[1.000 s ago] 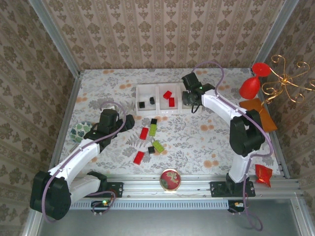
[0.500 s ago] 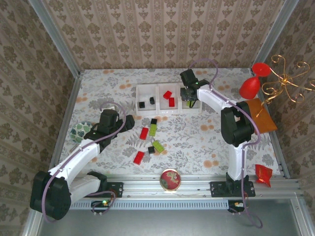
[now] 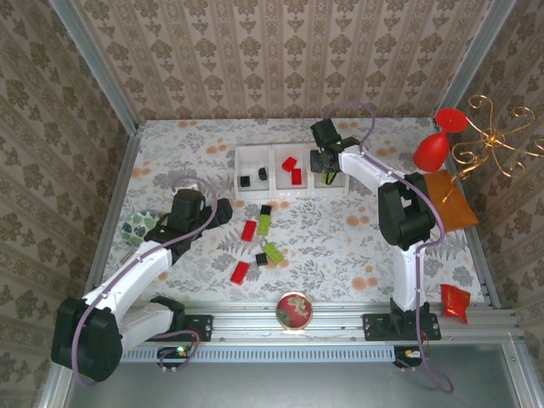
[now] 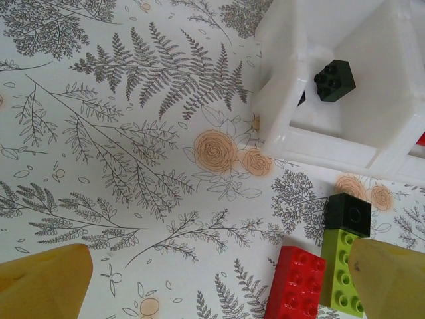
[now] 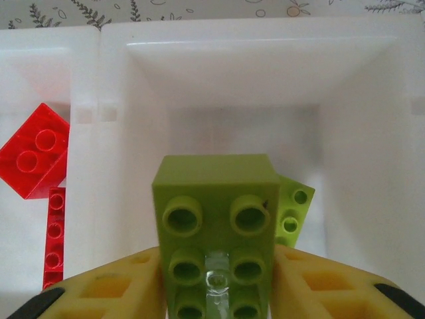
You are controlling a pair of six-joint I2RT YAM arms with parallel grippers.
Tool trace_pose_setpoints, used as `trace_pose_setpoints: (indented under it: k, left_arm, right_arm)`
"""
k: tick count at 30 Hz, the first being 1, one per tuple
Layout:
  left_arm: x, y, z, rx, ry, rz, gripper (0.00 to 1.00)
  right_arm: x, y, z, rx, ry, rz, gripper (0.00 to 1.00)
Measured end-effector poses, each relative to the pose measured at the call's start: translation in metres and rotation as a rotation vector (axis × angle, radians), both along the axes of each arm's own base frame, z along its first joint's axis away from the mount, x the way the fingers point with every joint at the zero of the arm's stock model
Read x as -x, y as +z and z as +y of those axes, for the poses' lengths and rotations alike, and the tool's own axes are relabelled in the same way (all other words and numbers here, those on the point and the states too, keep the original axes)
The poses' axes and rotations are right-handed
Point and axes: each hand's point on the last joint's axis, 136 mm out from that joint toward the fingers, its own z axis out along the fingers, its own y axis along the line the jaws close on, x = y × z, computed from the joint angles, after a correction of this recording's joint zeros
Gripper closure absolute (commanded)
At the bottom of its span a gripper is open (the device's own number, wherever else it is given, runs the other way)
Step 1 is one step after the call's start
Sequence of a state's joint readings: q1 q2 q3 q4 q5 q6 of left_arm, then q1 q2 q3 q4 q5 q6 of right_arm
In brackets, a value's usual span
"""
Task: Sort the legos into containers by color
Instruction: Place the lego in the container.
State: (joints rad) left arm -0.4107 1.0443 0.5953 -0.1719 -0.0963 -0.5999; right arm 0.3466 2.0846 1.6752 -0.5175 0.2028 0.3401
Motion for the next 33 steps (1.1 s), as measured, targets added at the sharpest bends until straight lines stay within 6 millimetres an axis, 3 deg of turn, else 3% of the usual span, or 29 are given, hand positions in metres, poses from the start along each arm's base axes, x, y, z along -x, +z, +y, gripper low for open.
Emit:
trace_pose_setpoints:
  k: [15,26,33]
  left_arm:
    - [0.003,-0.004,-0.009,0.000,-0.032,0.015,0.00]
    - [-0.004,-0.002,-0.081,-0.068,-0.227,0.026,0.02]
    - [-0.016,-0.020,-0.123,-0.125,-0.312,0.075,0.06]
  right_arm:
    - [0.002,0.005,0.001,-0.013,-0.003,-0.005,0.41]
    - [0.050,0.045,-0.014,-0.089,-0.063,-0.041,0.22]
    - [0.086,0.038,-0.026,-0.110,-0.106,-0.009,0.19]
